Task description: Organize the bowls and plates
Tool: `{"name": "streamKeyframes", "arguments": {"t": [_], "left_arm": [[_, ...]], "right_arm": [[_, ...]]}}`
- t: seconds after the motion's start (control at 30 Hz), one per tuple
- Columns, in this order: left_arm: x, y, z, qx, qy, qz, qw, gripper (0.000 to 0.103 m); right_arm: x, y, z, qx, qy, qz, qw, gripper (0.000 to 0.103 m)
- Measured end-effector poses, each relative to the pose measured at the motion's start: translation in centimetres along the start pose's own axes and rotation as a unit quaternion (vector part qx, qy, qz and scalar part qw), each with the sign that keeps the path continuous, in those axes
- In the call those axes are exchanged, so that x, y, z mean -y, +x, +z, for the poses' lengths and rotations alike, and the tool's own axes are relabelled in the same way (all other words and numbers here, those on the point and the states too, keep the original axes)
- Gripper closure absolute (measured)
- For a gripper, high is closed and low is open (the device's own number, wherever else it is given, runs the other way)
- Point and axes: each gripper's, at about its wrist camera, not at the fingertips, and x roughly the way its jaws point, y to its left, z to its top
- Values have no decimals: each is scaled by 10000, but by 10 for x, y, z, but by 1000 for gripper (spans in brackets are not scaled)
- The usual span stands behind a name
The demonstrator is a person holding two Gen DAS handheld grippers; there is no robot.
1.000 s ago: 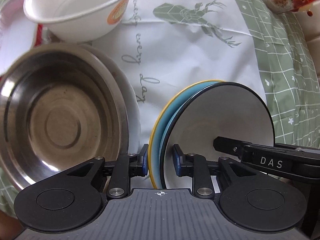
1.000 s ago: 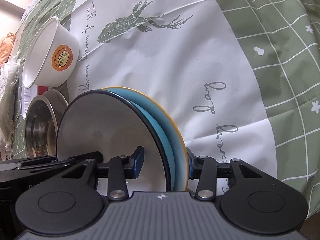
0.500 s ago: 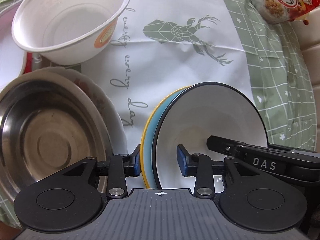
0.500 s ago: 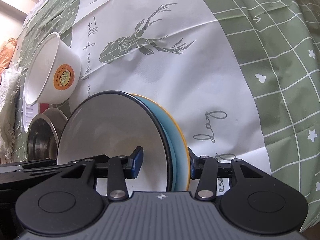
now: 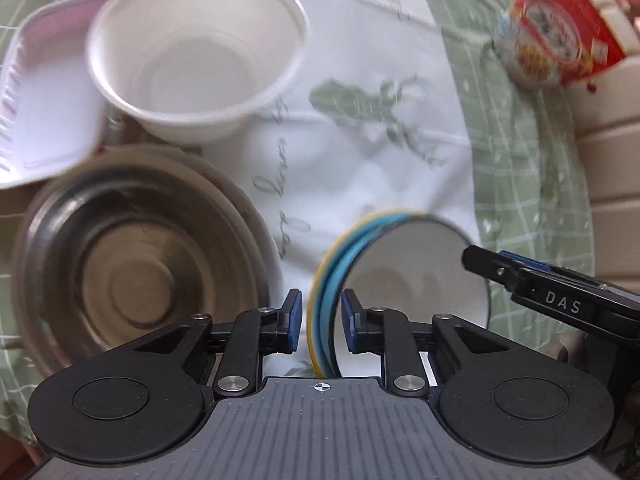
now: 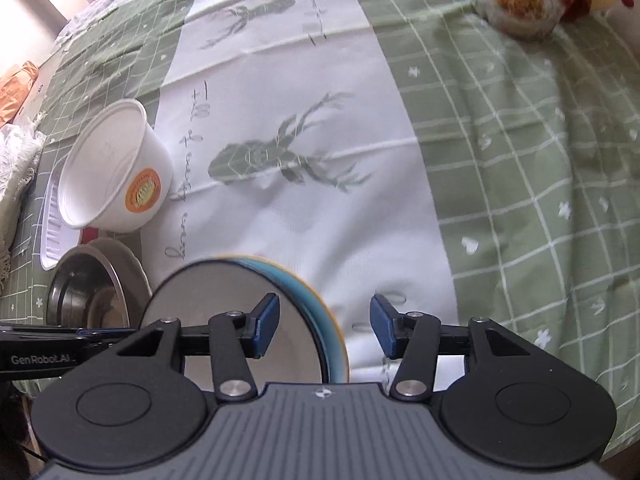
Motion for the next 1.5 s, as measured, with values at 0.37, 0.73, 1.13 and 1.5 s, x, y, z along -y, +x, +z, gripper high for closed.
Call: {"name": "streamKeyframes", "arguments": {"t": [0.37,0.73,1.13,1.5], "left_arm": [[-100,-64,83,1769,-1250,611,9743,79],[-133,-1,107,1197,-1297,564,9827,77],[-69,-26,102,1437,-319,823,9857,82],[41,-58,58,1217,611,415,9898,84]], "right_arm": [[-103,33,74,326,-532,406,9972,39],[-137,121,90,-391,378,911,9944,49],[-130,74,85,-56,138,1156,9932,74],[-47,-20,46,189,402,1452,9884,80]]}}
